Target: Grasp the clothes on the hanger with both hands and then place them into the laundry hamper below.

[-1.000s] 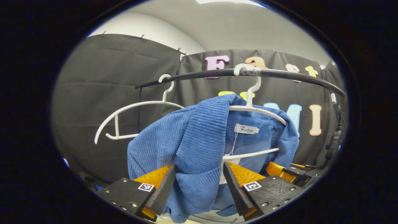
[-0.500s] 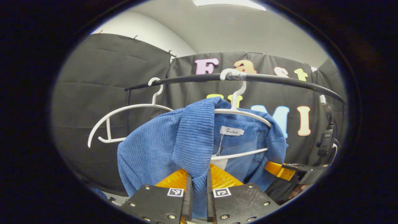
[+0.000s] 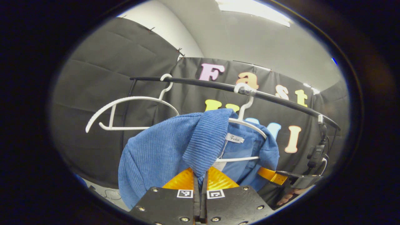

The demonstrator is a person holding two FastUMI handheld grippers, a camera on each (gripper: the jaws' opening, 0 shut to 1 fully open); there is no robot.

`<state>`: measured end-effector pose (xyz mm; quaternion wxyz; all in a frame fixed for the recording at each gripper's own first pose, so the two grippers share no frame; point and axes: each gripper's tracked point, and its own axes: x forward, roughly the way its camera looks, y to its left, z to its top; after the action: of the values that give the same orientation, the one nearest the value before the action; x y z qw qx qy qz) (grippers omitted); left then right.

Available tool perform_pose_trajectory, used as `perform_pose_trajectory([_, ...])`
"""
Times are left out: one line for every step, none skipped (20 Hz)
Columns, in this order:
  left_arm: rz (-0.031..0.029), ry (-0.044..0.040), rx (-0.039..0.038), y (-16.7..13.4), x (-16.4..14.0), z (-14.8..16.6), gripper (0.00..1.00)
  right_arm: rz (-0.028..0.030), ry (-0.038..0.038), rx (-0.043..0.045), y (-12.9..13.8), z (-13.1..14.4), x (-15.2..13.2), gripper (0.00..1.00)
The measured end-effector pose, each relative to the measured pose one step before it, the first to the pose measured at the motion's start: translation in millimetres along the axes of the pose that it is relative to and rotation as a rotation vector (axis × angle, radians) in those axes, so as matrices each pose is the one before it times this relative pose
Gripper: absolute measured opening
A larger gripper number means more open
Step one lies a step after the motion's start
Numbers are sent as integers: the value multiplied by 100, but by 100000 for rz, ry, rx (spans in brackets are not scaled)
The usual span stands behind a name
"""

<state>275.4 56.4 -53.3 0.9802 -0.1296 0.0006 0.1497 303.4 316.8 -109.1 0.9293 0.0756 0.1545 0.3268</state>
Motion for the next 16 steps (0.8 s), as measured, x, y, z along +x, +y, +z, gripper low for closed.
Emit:
perform_pose_trajectory([-33,-706,308,36,-501,369,1,-7,-287,-55,78,74,-56,0])
perform_pose_trajectory([-73,-142,806,12,-284,270,1,-125,-63,311,34,0,18,0])
perform_pose_trajectory([-110,-39,902,-50,36,132,0,-251,-420,523,-60,234,69,0])
perform_pose_trajectory([121,-287,846,108,-190,319,1,-460,-709,524,-89,188,-46,0])
perform_pose_trajectory([432,-915,730,343,-395,458,0,-446,-847,377,18,225,-41,0])
perform_pose_trajectory([457,-1068,366,327,-344,608,0,-639,-1389,476,-98,251,-88,0])
perform_pose_trajectory([561,-1027,250,272,-120,465,1,-197,-2216,590,-96,520,-27,0])
perform_pose_trajectory([694,-1052,419,357,-227,558,1,-402,-1652,-125,-120,291,106,0])
perform_pose_trajectory([669,-914,332,344,52,439,1,-707,-1007,-273,-171,242,199,0])
perform_pose_trajectory([663,-707,192,350,-114,442,1,-441,-587,97,-147,74,53,0])
perform_pose_trajectory([755,-821,167,401,-12,399,0,-165,-191,569,-82,110,118,0])
perform_pose_trajectory([739,-763,237,395,-30,490,0,-357,-509,595,-162,171,126,0])
perform_pose_trajectory([997,-803,425,388,125,399,0,-651,-832,400,-343,318,122,0])
perform_pose_trajectory([1297,-975,547,494,29,499,0,-616,-967,168,-239,252,182,0])
perform_pose_trajectory([646,-787,315,287,-4,510,0,-647,-988,-70,-336,330,205,0])
perform_pose_trajectory([794,-530,395,310,56,410,1,-678,-888,-166,-418,315,391,0])
